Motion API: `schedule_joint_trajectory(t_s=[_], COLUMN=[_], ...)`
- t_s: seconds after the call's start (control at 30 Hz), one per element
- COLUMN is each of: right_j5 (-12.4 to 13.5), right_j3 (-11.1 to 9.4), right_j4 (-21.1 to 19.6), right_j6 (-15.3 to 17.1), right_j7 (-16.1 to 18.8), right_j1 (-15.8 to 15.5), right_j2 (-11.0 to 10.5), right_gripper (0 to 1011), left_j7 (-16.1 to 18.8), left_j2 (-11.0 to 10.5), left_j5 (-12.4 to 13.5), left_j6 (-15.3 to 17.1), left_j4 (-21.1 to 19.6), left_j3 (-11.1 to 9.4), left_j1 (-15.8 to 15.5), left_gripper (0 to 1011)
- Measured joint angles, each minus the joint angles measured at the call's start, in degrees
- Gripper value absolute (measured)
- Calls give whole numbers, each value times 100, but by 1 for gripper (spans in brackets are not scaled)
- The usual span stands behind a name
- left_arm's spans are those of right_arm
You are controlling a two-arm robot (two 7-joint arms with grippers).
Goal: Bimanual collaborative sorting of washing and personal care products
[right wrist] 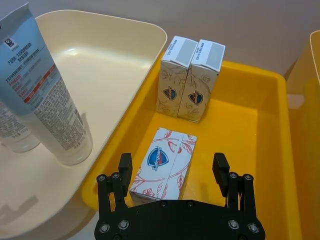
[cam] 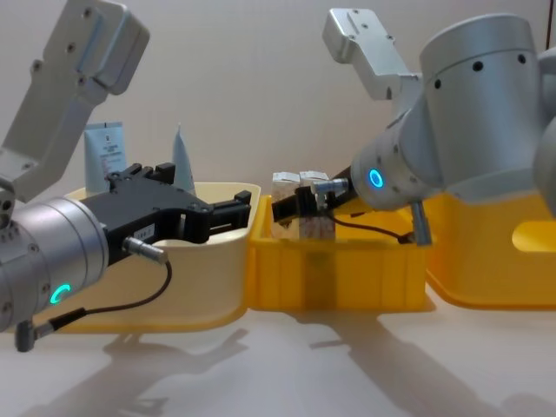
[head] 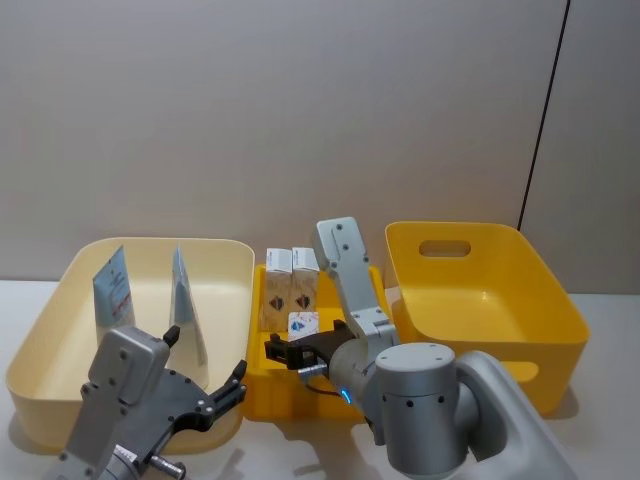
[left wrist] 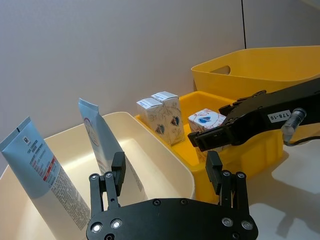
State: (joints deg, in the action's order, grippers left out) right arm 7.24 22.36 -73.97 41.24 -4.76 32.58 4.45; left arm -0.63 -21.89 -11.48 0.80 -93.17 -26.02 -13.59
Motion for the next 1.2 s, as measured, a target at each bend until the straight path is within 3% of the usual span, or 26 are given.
schedule_joint_trajectory(t_s=[0.1,0.33,0.4,0.73,0.87,1.2], right_j5=[-6,-19,-22,-29,-32,-33], right_j3=[-13,-37,-43,-56,-59,-67], right_j4=[29,80,88,122,128,136], right_j6=[-28,-70,-81,-107,-111,-120], right_j7=[-11,-31,-34,-41,-42,-48], right_j1=[7,18,20,25,26,31], right_j2=[18,46,53,70,74,78], right_gripper=[992,860,760,463,415,410], left_j7=[0,0,0,0,0,0], left_j2=[0,0,0,0,0,0], left_j5=[0,0,0,0,0,0], left_j6=[0,0,0,0,0,0], left_j4=[0,0,0,0,0,0], left_j3=[0,0,0,0,0,0], left_j1=[0,0,0,0,0,0], left_gripper=[1000,999,1000,1000,1000,1000])
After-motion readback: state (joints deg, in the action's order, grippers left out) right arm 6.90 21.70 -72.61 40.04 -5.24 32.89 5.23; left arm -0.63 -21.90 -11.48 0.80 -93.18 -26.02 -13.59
